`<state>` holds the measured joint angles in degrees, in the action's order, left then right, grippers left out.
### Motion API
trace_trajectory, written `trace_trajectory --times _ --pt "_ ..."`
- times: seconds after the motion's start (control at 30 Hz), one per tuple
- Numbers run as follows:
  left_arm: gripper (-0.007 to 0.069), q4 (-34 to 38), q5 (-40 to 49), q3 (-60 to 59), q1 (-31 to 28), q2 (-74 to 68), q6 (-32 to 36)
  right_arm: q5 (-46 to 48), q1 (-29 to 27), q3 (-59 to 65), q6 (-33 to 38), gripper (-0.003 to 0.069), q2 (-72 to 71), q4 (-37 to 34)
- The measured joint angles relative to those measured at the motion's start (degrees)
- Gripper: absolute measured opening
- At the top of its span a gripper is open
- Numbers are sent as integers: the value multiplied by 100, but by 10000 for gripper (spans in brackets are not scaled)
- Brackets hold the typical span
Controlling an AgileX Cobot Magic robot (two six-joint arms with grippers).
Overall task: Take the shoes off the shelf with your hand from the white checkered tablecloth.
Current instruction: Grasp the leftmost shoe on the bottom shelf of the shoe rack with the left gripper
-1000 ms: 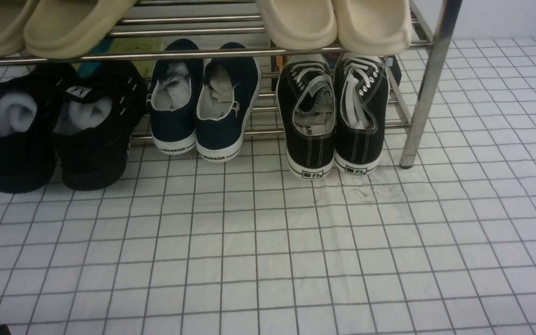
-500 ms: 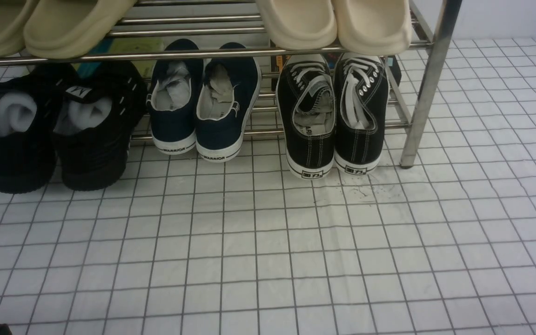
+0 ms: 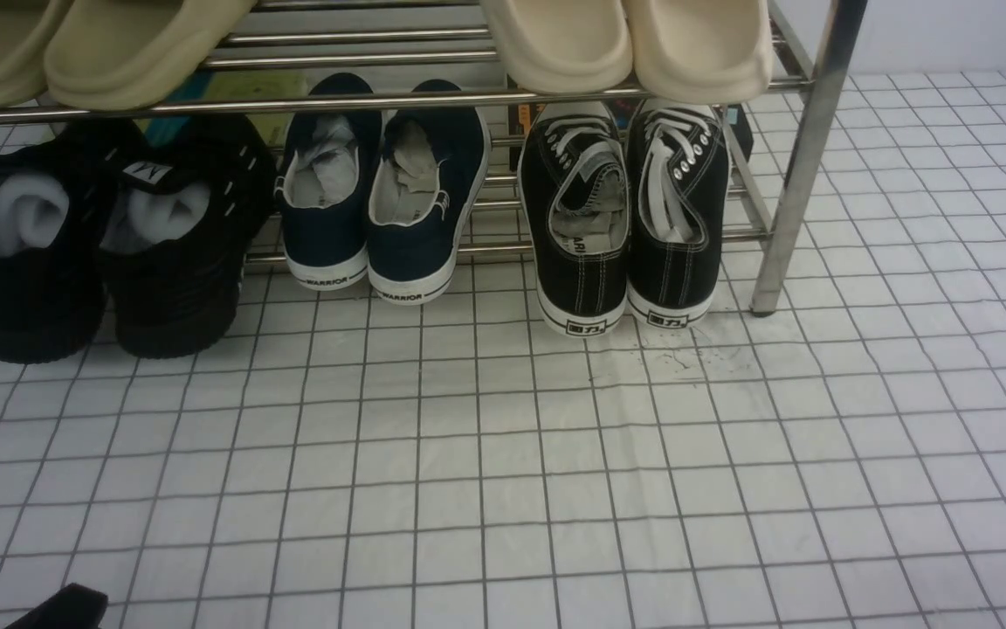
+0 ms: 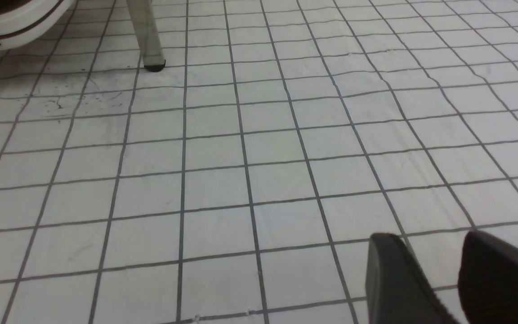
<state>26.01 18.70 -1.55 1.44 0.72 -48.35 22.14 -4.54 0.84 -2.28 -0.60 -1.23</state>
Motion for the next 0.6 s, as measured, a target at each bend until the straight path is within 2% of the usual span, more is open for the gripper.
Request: trace_trajectory --times 0.13,0.23,0.3,0.33,0.43,0.47,0.57,0.6 --pt "204 1 -224 32 0 0 102 0 0 0 0 239 0 0" --pt "81 -306 -37 688 0 -6 687 0 0 0 0 239 0 0" --pt "47 -454 64 953 0 -60 854 0 0 0 0 239 0 0" --pt "18 -721 272 1346 0 -254 1019 0 0 0 0 239 0 0" --pt "1 -1498 1245 2298 0 -1044 1156 0 0 0 0 239 0 0" --pt "1 -1498 1326 2298 0 -1107 1161 0 0 0 0 239 0 0" --pt "1 -2306 2912 3216 0 -2234 1259 0 0 0 0 239 0 0" --pt "1 -2414 3081 3324 0 -2368 1270 0 0 0 0 239 0 0"
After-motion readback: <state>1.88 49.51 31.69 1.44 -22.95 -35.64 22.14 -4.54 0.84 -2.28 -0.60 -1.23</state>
